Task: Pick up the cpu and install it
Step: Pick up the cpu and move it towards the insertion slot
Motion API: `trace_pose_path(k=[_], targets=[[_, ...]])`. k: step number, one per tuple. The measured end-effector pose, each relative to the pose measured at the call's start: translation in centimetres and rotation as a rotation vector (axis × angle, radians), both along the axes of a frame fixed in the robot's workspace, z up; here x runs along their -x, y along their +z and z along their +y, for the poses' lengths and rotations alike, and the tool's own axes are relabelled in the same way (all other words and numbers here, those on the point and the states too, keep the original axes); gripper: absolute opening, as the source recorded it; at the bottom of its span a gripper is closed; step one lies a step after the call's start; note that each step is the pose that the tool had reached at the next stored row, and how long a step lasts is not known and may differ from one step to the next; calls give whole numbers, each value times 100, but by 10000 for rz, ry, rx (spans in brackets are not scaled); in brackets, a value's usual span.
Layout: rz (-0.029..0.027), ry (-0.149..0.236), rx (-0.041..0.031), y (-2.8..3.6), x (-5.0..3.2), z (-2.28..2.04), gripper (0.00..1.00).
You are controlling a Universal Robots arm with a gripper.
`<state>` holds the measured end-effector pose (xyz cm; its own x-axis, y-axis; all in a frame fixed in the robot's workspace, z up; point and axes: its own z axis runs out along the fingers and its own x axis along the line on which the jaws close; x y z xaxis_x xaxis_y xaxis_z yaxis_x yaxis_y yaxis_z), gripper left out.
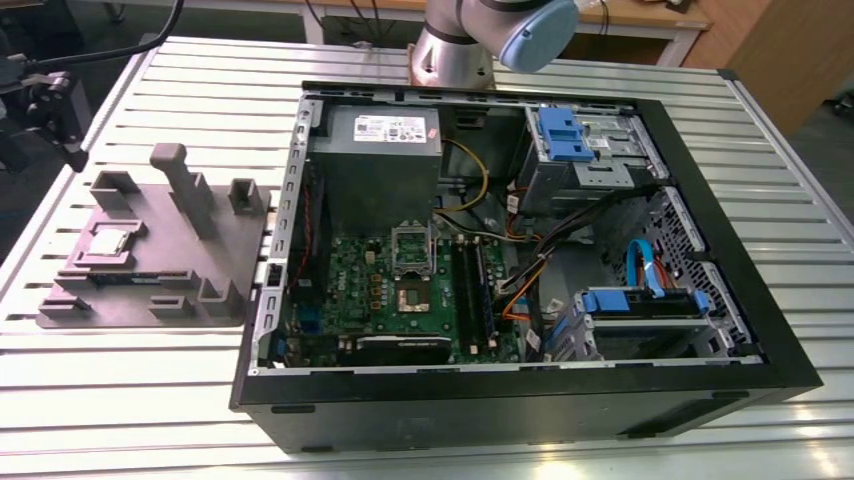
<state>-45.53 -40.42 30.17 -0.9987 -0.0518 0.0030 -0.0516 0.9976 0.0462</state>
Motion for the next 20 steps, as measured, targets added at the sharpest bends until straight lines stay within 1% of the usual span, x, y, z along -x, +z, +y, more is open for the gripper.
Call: trace_pose_path(k=[3,8,13,16,17,18,20], targets=[[1,0,3,-31,0,0,60],[-2,0,4,-118,0,0,60],[-57,-184,16,-205,18,0,60],[-58,-185,18,-260,19,0,60],[-58,-186,28,-272,20,-1,60],[-57,-187,65,-279,20,-1,60],[-57,-186,183,-288,20,-3,60]])
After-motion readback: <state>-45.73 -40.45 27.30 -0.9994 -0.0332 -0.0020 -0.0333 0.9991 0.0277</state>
